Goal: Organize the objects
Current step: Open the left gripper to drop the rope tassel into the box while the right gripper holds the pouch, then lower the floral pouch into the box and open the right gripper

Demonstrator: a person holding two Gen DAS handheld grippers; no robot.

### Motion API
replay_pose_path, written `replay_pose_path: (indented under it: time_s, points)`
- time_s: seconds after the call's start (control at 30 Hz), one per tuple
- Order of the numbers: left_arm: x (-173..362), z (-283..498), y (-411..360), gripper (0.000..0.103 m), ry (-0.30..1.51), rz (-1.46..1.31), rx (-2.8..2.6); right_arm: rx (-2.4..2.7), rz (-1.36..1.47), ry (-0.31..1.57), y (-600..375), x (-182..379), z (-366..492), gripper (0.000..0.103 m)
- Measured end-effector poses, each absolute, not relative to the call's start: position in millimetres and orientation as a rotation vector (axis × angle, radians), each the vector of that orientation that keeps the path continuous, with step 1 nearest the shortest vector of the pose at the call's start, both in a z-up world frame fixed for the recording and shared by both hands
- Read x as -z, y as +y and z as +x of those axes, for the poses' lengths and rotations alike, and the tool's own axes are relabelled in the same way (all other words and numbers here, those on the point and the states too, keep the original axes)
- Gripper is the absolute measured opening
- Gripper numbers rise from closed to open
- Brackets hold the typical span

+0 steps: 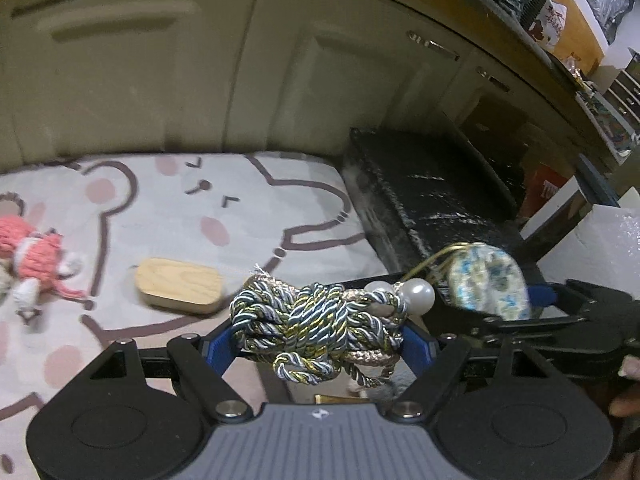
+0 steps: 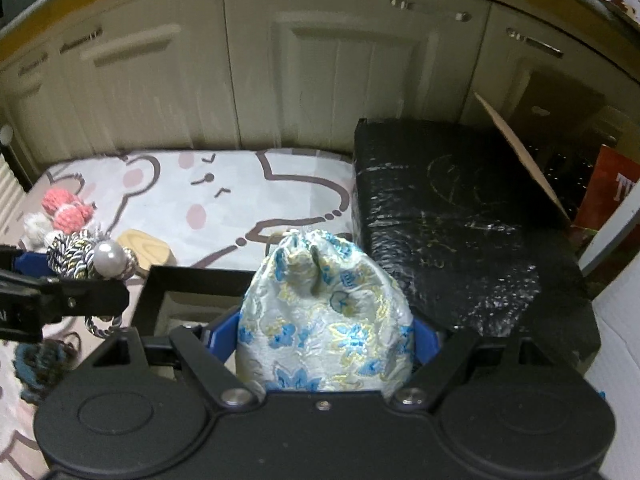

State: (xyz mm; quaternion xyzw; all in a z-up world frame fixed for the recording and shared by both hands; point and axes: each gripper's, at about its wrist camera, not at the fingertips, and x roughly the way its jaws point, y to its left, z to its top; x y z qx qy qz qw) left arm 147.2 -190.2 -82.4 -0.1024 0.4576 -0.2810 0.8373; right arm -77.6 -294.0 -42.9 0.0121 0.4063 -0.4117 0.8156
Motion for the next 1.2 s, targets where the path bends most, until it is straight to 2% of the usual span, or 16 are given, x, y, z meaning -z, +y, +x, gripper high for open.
replay_pose_path:
  time_s: [0.23, 0.47, 0.77, 1.0, 1.2]
  points:
    - [105, 161, -206, 0.083, 1.012, -0.225, 0.631, 0.852, 0.004, 0.919, -311, 63, -70, 0.085]
    - [107, 162, -210, 0.094, 1.005, -0.144, 0.601, 0.825, -0.044, 0.96, -319, 82, -59, 0.085]
    - [109, 168, -194, 0.094, 1.023, -0.149, 0.54, 0.801, -0.208, 1.002, -314, 115, -44, 0.085]
    - [110, 170, -192, 0.094, 1.033, -0.163, 0.535, 0.788, -0.27, 1.027, -305, 116, -46, 0.085]
    - [110, 170, -192, 0.094, 1.034, -0.168, 0.541, 0.782, -0.456, 1.036, -281, 133, -43, 0.085]
